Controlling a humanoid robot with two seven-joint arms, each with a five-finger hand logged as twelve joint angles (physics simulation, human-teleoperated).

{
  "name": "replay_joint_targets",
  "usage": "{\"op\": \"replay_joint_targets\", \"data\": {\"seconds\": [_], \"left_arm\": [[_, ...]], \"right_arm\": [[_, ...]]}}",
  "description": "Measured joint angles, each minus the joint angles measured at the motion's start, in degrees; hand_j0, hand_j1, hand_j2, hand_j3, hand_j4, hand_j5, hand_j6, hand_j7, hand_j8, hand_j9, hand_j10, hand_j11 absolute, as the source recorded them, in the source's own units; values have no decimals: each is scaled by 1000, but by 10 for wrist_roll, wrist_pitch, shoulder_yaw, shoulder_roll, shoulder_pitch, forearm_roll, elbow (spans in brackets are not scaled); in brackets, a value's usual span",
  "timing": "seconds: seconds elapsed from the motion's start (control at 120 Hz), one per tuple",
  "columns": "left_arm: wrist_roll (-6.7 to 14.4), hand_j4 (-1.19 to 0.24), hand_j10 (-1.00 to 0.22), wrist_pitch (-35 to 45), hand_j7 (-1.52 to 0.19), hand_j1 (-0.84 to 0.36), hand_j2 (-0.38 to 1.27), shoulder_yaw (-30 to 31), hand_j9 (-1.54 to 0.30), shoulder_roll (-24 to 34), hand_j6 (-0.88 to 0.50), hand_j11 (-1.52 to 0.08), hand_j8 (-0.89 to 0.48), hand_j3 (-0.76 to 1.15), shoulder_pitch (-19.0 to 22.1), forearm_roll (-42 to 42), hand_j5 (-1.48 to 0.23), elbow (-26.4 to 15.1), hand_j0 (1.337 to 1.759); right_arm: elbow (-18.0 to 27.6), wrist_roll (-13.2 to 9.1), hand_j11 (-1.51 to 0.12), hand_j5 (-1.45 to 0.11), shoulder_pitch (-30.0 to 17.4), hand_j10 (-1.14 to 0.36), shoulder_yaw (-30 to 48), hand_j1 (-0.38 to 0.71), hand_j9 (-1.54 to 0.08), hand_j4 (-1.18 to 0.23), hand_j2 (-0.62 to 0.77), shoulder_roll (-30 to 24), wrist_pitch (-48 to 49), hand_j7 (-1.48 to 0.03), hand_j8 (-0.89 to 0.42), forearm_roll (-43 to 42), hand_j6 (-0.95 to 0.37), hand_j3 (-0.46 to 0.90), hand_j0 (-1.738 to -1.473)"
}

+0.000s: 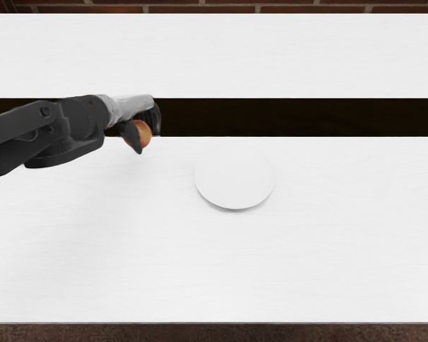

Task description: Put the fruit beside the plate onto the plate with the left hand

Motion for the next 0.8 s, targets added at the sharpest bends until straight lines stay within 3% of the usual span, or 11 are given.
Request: {"op": "replay_joint_targets", "data": {"seconds": [0.167,0.217,0.242,0.292,0.442,0.617,0.725,0.8], "left_arm": [[0,-701,-486,-1,-1042,-265,181,0,-1004,-43,-465,-990,-364,0,-26,-34,-1070,-11,1651],[0,-702,-490,-1,-1042,-263,239,0,-1004,-56,-470,-989,-367,0,-29,-41,-1070,-13,1652],[0,-700,-492,-1,-1047,-219,111,0,-1011,-63,-484,-991,-380,0,-35,-45,-1073,-14,1651],[0,-704,-505,-1,-1046,-233,212,0,-1010,-83,-519,-988,-388,0,-50,-56,-1068,-15,1652],[0,-703,-483,-2,-1048,-254,248,0,-1020,-128,-539,-981,-385,0,-64,-92,-1059,-17,1653],[0,-353,-259,1,-518,30,116,-12,-506,-125,-283,-488,-215,0,-51,-139,-523,-15,1656],[0,-219,-164,-5,-319,148,71,-111,-312,-84,-179,-302,-138,0,26,-238,-322,-15,1657],[-1,-159,-120,-42,-230,202,51,-178,-225,-46,-131,-217,-103,0,35,-335,-232,-8,1657]], "right_arm": [[0,0,0,0,0,0,0,-349,0,0,0,0,0,0,0,0,0,0,-1658],[0,0,0,0,0,0,0,-349,0,0,0,0,0,0,0,0,0,0,-1658],[0,0,0,0,0,0,0,-349,0,0,0,0,0,0,0,0,0,0,-1658],[0,0,0,0,0,0,0,-349,0,0,0,0,0,0,0,0,0,0,-1658],[0,0,0,0,0,0,0,-349,0,0,0,0,0,0,0,0,0,0,-1658],[0,0,0,0,0,0,0,-349,0,0,0,0,0,0,0,0,0,0,-1658],[0,0,0,0,0,0,0,-349,0,0,0,0,0,0,0,0,0,0,-1658],[0,0,0,0,0,0,0,-349,0,0,0,0,0,0,0,0,0,0,-1658]]}}
